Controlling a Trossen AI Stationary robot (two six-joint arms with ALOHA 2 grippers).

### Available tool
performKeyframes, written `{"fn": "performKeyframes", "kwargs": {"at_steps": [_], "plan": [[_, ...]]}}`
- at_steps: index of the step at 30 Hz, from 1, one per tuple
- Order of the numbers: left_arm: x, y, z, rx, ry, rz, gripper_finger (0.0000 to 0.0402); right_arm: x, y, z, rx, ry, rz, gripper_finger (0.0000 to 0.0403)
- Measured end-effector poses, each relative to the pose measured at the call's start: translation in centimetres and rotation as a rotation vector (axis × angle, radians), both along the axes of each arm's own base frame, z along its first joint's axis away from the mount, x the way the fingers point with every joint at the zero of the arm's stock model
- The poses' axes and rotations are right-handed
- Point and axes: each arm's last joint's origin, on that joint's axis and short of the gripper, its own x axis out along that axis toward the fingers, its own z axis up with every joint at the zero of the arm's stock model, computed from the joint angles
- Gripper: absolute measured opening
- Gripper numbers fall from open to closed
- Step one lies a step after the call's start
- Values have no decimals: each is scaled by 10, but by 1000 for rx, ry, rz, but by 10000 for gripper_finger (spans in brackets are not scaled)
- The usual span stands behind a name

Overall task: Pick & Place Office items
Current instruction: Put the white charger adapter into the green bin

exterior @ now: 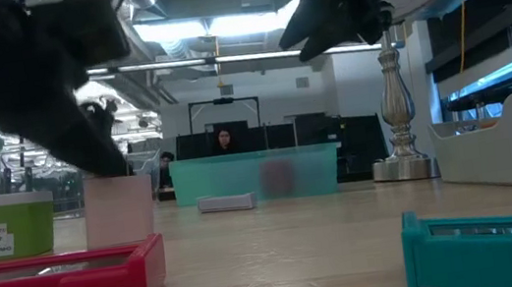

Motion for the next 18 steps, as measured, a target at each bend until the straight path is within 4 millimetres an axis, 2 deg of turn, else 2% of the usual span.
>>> {"fn": "performKeyframes", "kwargs": {"at_steps": [5, 12, 15, 18], "plan": [[4, 2, -14, 15, 46, 5, 294, 0, 2, 0, 2, -1, 4, 276], [11, 12, -16, -101, 82, -5, 290, -1, 1, -4, -2, 8, 1, 276], [13, 16, -16, -137, 93, 7, 269, -3, 0, -8, -20, 24, -16, 276], [15, 19, -16, -173, 100, 30, 229, -3, 0, -8, -18, 18, -19, 276]]}}
